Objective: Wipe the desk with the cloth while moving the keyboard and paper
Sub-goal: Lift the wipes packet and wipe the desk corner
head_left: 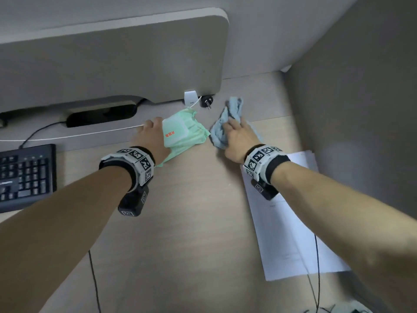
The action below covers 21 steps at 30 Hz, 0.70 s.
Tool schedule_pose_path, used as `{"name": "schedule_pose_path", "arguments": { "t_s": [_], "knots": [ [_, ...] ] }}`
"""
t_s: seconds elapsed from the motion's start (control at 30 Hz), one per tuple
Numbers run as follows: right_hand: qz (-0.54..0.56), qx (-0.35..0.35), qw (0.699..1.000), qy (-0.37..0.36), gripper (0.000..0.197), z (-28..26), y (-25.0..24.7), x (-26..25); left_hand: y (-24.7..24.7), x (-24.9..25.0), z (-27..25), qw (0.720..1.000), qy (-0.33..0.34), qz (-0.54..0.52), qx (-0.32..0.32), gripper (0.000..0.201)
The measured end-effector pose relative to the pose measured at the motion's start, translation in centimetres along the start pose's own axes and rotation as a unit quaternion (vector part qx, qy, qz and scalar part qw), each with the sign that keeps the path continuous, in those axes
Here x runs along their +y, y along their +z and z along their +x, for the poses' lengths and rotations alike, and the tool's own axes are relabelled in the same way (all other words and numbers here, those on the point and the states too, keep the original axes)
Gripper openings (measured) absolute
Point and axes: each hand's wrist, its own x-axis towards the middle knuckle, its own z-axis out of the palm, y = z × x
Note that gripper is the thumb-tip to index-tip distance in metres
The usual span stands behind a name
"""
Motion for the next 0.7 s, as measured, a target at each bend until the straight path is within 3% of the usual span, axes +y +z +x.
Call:
{"name": "schedule_pose_path", "arguments": {
  "t_s": [0.07,0.17,0.23,0.33,0.4,0.5,0.57,0.63,0.7],
  "knots": [
    [0.021,0.009,1.0,-0.008,0.061,-1.5,0.1,2.2,0.1,-0.1,-0.1,1.0,0.003,-0.001,0.002,0.076],
    [0.064,0.047,0.994,0.077,0.046,-2.2,-0.7,7.8,0.3,-0.1,-0.4,1.0,0.007,-0.012,0.003,0.075],
    [0.062,0.079,0.984,0.147,0.052,-2.4,-1.4,10.9,0.3,-0.1,-0.5,1.0,0.007,-0.018,0.003,0.076],
    [0.036,0.056,0.97,0.232,0.058,-1.9,-1.8,11.3,0.6,-0.3,-0.5,1.0,0.009,-0.012,0.004,0.077],
    [0.005,0.019,0.981,0.194,0.066,-1.4,-1.6,7.6,0.8,-0.4,-0.7,1.0,0.01,-0.007,0.006,0.077],
    [0.0,0.004,0.999,0.034,0.07,-1.2,0.4,1.9,0.9,-0.3,-0.9,1.0,0.005,-0.018,0.012,0.075],
    [0.0,0.004,0.999,-0.033,0.075,-1.3,1.2,1.3,0.7,-0.3,-0.8,1.0,0.003,-0.025,0.004,0.074],
    [0.012,0.012,1.0,-0.014,0.073,-1.5,0.8,3.3,0.6,-0.4,-0.7,1.0,0.005,-0.029,0.001,0.075],
    [0.024,0.039,0.997,0.069,0.067,-1.9,0.1,6.6,0.5,-0.6,-0.9,0.999,0.008,-0.033,-0.001,0.074]
  ]
}}
